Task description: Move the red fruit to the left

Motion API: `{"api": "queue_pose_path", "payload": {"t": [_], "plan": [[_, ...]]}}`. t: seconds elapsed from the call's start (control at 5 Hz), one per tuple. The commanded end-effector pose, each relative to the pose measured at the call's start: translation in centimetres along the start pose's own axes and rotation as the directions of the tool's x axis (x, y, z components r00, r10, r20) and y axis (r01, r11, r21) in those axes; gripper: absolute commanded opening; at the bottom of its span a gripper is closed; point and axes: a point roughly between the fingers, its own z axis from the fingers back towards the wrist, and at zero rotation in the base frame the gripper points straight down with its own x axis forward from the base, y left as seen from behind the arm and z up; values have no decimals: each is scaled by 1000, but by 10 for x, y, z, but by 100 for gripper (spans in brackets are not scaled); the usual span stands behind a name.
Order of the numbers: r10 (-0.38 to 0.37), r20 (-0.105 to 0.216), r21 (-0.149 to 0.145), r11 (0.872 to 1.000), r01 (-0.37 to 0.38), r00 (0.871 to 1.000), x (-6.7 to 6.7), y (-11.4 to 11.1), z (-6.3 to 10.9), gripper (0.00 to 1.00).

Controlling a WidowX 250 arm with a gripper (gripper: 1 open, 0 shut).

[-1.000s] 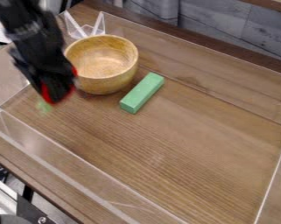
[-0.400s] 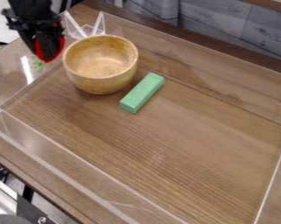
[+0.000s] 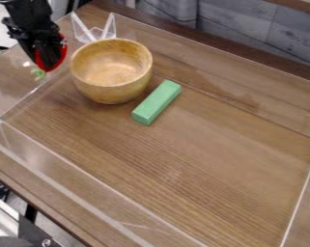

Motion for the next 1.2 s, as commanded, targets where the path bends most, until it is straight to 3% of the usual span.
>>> {"api": "queue_pose_path", "payload": {"t": [0.0,0.2,0.4,0.6,0.8,1.0], "plan": [[-22,35,27,999,21,999,15,1,13,0],[2,23,25,1000,-3,1000,19,2,7,100],[26,15,21,999,-27,1000,23,0,2,100],[-17,5,2,1000,17,1000,31,-2,-1,0],[-56,-4,-18,998,56,998,37,-4,-3,100],[-91,-13,-39,995,90,996,37,-5,-17,0]]}}
